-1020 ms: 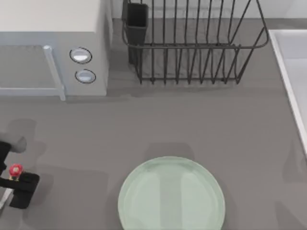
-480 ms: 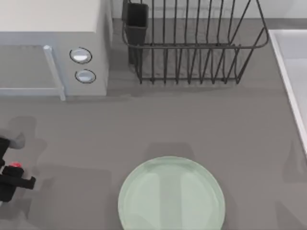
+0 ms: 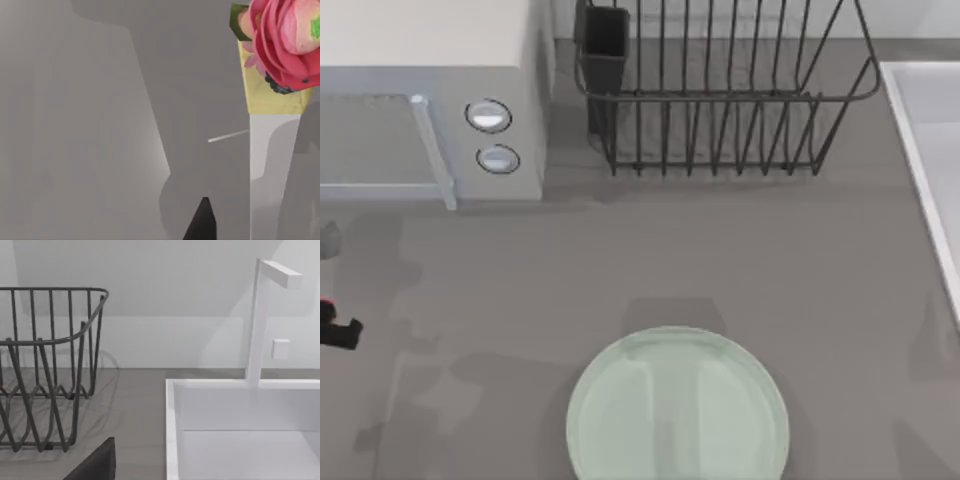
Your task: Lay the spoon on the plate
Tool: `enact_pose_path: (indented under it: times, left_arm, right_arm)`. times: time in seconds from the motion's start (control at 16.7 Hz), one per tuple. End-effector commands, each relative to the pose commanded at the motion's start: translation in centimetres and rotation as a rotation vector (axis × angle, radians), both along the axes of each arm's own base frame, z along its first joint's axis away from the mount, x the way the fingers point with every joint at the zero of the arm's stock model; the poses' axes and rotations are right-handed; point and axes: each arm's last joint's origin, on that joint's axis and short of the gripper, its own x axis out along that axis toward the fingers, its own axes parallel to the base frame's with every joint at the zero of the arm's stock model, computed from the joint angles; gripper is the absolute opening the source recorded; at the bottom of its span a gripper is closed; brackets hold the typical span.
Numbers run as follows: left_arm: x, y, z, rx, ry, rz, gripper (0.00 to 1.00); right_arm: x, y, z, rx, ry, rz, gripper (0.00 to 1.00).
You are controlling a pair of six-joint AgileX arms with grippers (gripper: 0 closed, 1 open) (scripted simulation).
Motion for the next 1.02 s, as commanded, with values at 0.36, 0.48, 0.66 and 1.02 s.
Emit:
enact_pose_path:
  times: [0.36, 0.48, 0.66, 1.02]
  left_arm:
    - [-0.2, 0.0, 1.0, 0.001, -0.012, 0.001, 0.00]
    - [0.1, -0.3, 1.0, 0.001, -0.009, -0.018, 0.00]
    - [1.8, -2.6, 1.1, 0.001, 0.003, -0.153, 0.00]
    - [4.2, -15.4, 0.1, 0.005, 0.031, -0.719, 0.00]
  right_arm:
    - [0.0, 0.0, 0.0, 0.000, 0.000, 0.000, 1.00]
    - [0.0, 0.0, 0.0, 0.000, 0.000, 0.000, 1.00]
    - [0.0, 0.0, 0.0, 0.000, 0.000, 0.000, 1.00]
    - [0.0, 0.0, 0.0, 0.000, 0.000, 0.000, 1.00]
